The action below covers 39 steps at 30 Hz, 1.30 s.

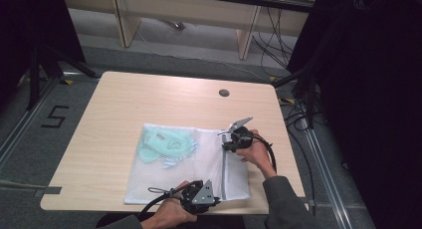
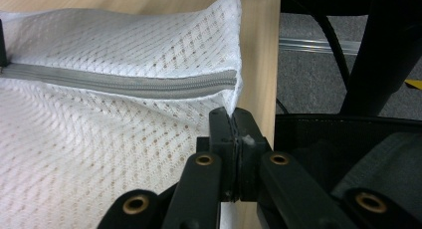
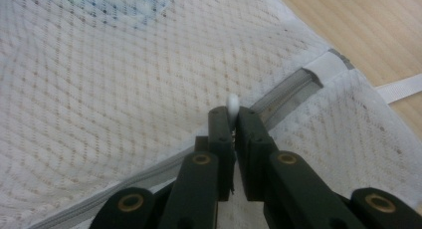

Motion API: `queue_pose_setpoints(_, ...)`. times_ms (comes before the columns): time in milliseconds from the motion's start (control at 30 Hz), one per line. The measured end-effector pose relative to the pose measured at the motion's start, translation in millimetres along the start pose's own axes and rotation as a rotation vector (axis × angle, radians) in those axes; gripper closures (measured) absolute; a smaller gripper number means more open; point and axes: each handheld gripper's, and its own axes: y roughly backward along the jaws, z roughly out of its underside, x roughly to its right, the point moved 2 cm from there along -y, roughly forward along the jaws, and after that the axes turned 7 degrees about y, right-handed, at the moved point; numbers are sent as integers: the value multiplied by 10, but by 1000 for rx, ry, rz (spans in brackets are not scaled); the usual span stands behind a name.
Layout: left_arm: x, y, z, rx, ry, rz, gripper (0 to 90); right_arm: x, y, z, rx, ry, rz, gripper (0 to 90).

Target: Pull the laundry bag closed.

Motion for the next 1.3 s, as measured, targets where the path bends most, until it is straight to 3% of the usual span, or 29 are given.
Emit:
queue_pose_setpoints(200,5,1,-1,4,-1,-4,889,22,-14,-4,22,-2,7,863)
queue_pose_setpoints(233,6,-1,0,4,0,-1,889,22,-12,-4,23,-4,-12,863)
queue_pose_setpoints(300,8,-1,-1,3,-2,-2,889,32,-8,2,23,-15,14,863)
queue_pose_setpoints(333,7,-1,-1,2,-1,1,889,37,8,3,3,-22,3,863)
queue_pose_setpoints(467,8,0,0,2,-1,1,889,56,-17,-11,21,-20,21,863)
queue_pose_setpoints(667,-7,9,0,-11,-8,-1,889,94,-36,-40,15,17,5,863)
queue_pose_setpoints(700,-4,8,1,-11,-9,1,889,65,-44,-39,21,-21,12,863)
queue_pose_setpoints(800,5,2,5,-8,-10,-2,889,103,-24,-48,9,-5,24,863)
queue_pose_setpoints(900,8,1,3,-8,-10,-2,889,96,-42,-50,19,-32,21,863)
queue_pose_setpoints(1033,5,3,4,-9,-9,-1,889,140,-35,-58,12,0,30,863)
queue_pose_setpoints(1067,15,-2,4,1,1,4,889,133,-36,-59,3,-19,37,863)
queue_pose_setpoints(1300,35,-15,11,-13,-11,11,889,179,-64,-56,28,-26,41,863)
